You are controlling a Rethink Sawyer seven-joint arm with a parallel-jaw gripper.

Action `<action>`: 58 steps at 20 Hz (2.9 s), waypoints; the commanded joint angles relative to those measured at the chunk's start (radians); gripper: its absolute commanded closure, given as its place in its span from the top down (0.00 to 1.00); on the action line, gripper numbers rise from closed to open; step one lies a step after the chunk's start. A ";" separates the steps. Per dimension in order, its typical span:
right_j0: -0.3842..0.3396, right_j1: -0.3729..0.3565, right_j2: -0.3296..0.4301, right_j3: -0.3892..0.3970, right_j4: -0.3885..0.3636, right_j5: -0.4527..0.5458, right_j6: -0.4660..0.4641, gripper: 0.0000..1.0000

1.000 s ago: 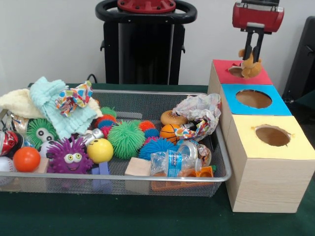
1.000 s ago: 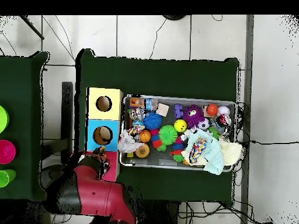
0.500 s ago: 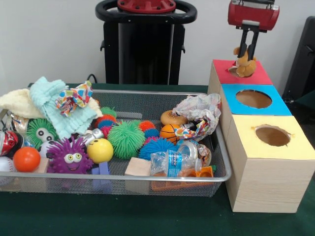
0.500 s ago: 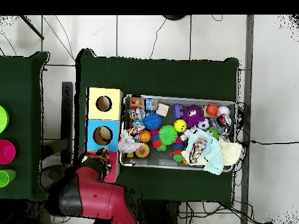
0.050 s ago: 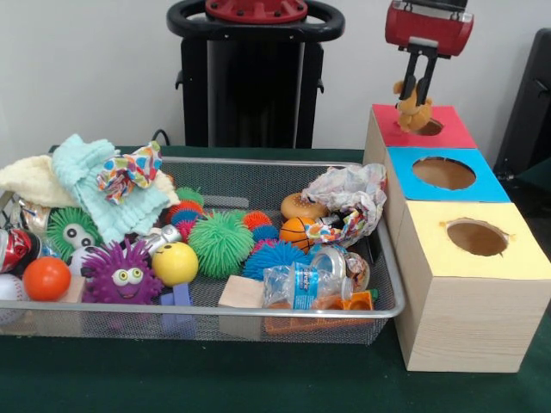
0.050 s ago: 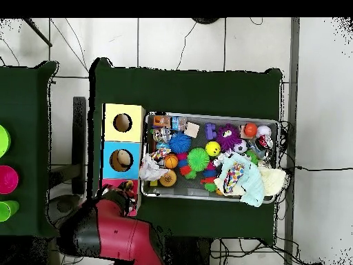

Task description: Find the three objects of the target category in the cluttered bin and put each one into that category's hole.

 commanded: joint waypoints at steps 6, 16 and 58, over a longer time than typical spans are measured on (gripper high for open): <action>-0.029 0.021 0.041 -0.015 0.002 0.110 0.161 0.00; -0.027 0.012 0.059 0.011 0.011 0.094 0.171 0.00; -0.042 0.006 0.158 0.039 0.086 0.086 0.241 0.00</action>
